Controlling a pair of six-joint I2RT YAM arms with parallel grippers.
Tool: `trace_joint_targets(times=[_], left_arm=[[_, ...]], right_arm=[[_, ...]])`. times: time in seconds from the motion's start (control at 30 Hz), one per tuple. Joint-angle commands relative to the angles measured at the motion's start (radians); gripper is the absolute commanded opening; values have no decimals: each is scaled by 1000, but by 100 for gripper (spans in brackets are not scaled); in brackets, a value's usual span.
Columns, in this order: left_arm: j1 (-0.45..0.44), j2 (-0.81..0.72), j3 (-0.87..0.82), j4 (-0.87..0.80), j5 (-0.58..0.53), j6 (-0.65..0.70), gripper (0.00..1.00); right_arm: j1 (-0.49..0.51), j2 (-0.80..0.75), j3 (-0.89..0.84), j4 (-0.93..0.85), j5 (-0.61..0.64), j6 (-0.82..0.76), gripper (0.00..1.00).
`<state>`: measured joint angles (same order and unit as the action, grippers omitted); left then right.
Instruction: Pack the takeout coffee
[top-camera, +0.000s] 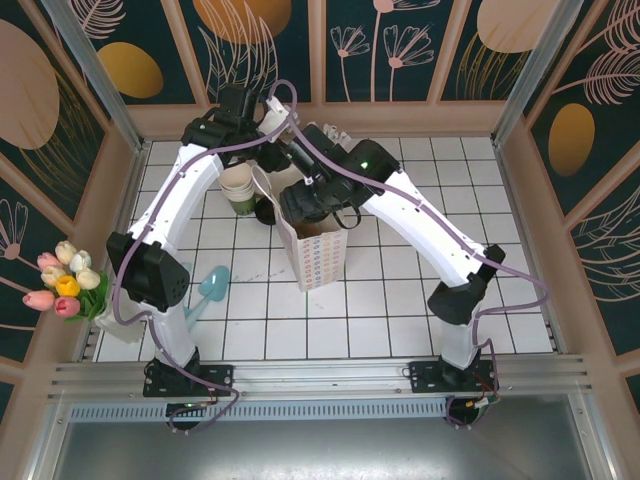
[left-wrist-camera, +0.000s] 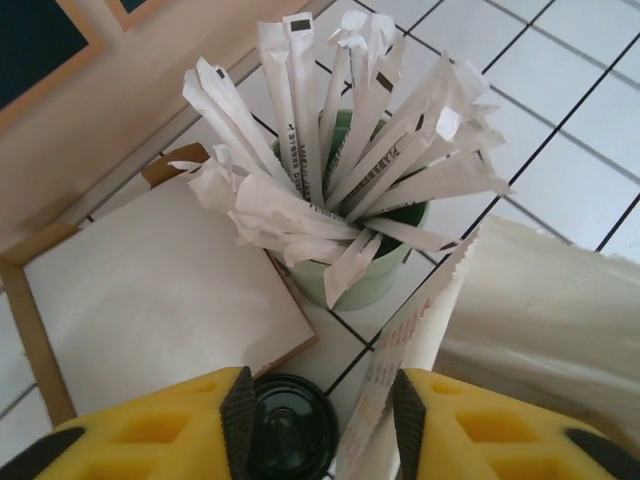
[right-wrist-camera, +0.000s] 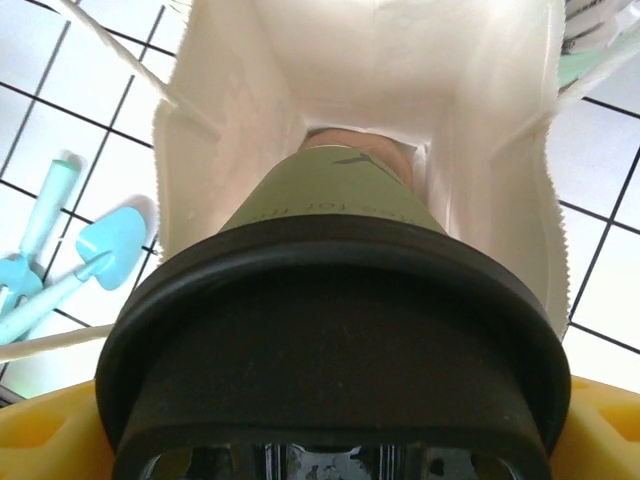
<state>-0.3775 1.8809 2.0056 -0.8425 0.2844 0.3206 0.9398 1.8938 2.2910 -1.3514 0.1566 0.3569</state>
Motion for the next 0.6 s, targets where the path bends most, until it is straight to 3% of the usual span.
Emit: trace_joint_targets(times=[0.0, 0.33, 0.57], left_arm=[[3, 0, 6, -20, 37, -2, 33], [3, -74, -84, 5, 62, -69, 5], [3, -160, -210, 84, 85, -122, 0]], right_arm=[[-10, -2, -37, -22, 0, -20, 50], [-38, -7, -52, -22, -48, -67, 49], [-38, -14, -74, -23, -87, -96, 49]])
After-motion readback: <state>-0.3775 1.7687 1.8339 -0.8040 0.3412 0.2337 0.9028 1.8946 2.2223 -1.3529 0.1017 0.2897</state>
